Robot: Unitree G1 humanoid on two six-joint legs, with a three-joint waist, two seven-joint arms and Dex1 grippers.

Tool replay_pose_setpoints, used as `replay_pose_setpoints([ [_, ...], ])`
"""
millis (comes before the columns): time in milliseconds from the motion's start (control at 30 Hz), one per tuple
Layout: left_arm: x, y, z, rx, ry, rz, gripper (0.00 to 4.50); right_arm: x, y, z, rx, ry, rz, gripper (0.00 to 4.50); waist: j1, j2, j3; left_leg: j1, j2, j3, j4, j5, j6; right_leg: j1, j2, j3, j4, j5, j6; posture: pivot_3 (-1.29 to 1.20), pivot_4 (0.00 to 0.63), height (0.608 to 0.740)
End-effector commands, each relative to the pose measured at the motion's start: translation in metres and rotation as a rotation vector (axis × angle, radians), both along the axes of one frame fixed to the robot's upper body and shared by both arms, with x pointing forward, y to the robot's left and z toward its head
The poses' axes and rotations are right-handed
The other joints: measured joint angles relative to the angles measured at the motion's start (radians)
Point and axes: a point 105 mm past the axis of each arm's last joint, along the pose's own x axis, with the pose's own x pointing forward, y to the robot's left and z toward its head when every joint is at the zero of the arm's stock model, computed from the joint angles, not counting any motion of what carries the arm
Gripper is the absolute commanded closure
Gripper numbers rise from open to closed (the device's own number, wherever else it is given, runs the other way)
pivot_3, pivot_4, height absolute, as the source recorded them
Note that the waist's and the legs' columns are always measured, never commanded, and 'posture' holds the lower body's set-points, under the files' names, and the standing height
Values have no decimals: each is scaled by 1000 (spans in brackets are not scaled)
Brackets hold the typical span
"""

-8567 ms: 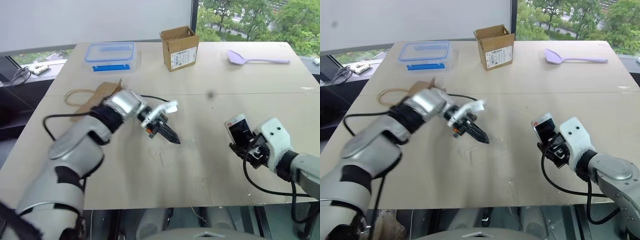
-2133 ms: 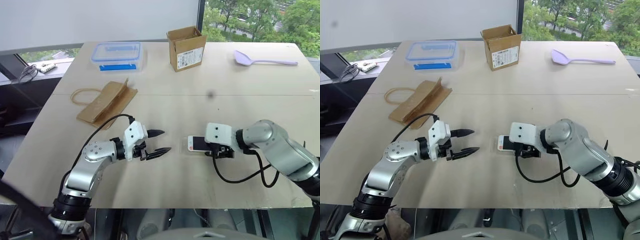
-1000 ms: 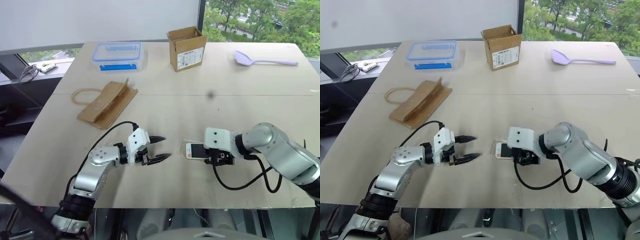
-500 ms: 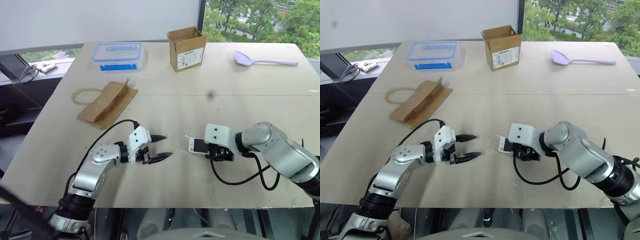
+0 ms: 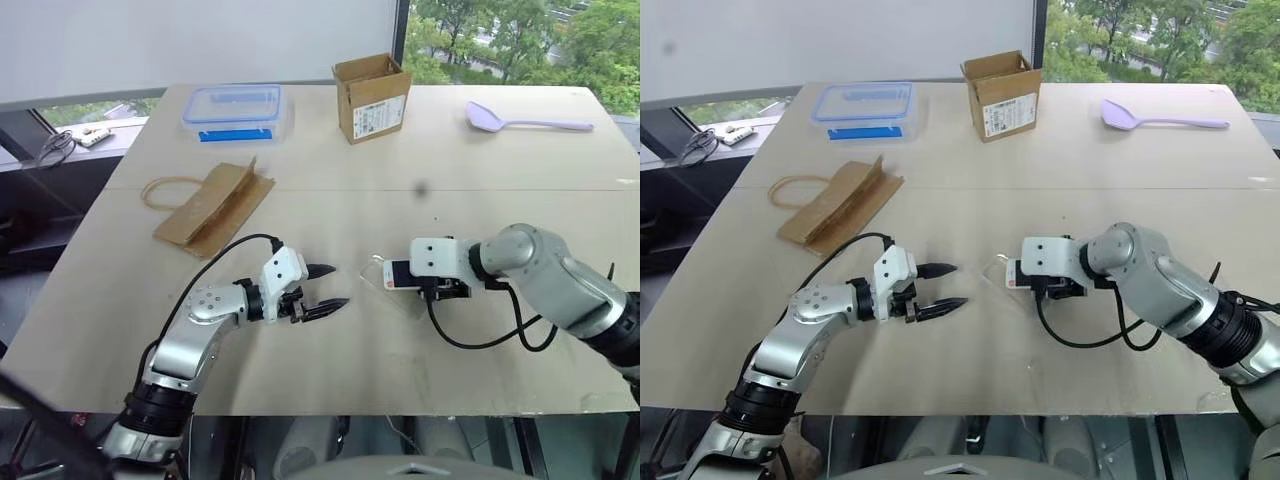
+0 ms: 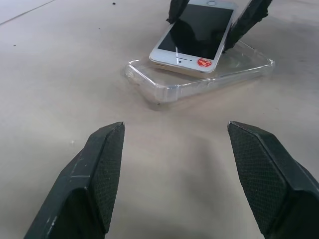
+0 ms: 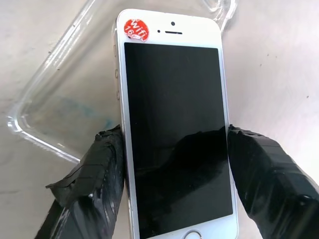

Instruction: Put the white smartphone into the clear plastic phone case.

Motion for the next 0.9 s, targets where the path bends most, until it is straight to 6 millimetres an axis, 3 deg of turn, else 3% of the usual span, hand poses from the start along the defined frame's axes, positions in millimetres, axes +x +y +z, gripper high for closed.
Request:
replay_pose_setpoints([
  [33, -4, -5, 8, -4, -42, -17, 1139, 1, 11, 4, 41, -28, 42, 1821, -2, 0, 0, 0, 0, 0, 0, 0, 0, 0, 0, 0, 0, 0, 0, 0, 150, 740],
  [133, -4, -5, 7, 3, -42, -14, 1139, -4, 16, 14, 106, -27, 49, 1821, -2, 0, 0, 0, 0, 0, 0, 0, -1, 0, 0, 0, 0, 0, 0, 0, 150, 740],
  [267, -2, -4, 5, 12, -43, -5, 1139, -17, 1, 26, 121, -10, 36, 1821, 6, 0, 0, -1, 0, 0, 0, 1, -2, -1, 0, 1, 0, 0, 0, 0, 150, 740],
  [467, 3, -7, 3, 20, -43, -16, 1139, -44, -20, 14, 72, 111, -16, 1821, 6, 0, 0, -1, 0, 0, 0, 0, 0, 0, -1, 0, 0, 0, 0, 0, 150, 740],
  [667, 5, -8, 2, 25, -45, -29, 1139, -34, 7, 17, 256, 144, -168, 1821, -11, 0, 0, -1, 2, 1, -1, 0, 0, -1, 1, 1, 0, 1, -2, 0, 150, 740],
  [900, 4, -5, 0, 32, -40, -29, 1139, -33, 18, 16, 326, 202, -255, 1821, 5, 0, 0, -1, 0, 0, 0, 0, 0, -1, 0, 1, 0, 1, -2, 0, 150, 740],
])
